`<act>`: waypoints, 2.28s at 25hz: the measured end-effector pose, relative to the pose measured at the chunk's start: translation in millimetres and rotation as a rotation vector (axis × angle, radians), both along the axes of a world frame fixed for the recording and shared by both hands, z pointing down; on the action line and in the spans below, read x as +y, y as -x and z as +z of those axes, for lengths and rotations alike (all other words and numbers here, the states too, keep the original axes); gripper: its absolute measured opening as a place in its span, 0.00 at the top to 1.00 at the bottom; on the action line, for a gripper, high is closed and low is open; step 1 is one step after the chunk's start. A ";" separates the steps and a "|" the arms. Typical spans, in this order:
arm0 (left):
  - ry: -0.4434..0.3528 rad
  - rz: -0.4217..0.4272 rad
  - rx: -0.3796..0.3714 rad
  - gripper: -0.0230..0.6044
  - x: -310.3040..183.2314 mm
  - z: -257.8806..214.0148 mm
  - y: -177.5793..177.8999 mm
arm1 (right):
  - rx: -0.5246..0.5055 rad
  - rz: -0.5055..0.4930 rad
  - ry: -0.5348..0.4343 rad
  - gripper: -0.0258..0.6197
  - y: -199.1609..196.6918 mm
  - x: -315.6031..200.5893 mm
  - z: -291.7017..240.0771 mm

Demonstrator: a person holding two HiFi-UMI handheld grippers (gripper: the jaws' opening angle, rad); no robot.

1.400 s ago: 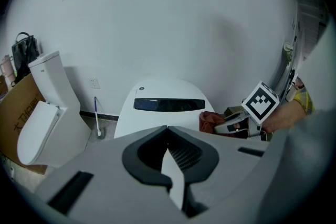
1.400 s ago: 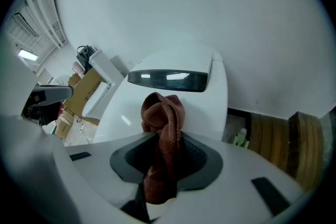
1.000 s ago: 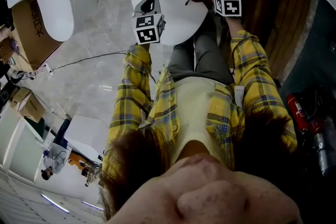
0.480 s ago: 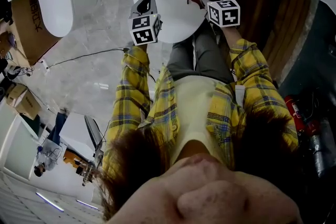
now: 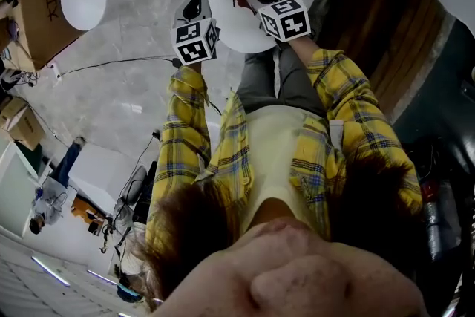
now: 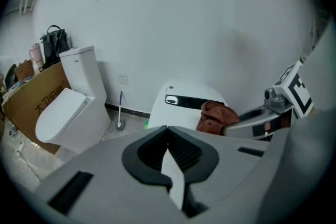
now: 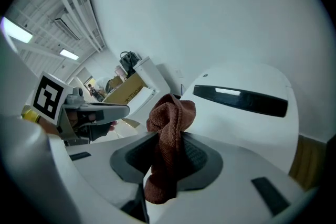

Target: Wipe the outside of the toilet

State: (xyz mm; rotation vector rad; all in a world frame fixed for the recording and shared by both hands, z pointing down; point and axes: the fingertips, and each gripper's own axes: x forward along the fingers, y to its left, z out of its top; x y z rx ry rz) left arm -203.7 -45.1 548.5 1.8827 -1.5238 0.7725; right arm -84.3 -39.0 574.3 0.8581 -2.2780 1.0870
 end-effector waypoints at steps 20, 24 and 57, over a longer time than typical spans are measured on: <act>0.031 -0.084 -0.018 0.95 50.8 11.7 36.7 | 0.086 -0.018 0.177 0.77 93.0 -10.0 80.1; 0.035 -0.053 -0.017 0.95 48.8 12.4 33.7 | 0.125 0.016 0.186 0.77 66.4 -8.2 86.8; 0.045 0.267 0.009 0.95 19.0 16.8 -82.8 | 0.264 0.309 0.200 0.77 -158.7 39.6 95.3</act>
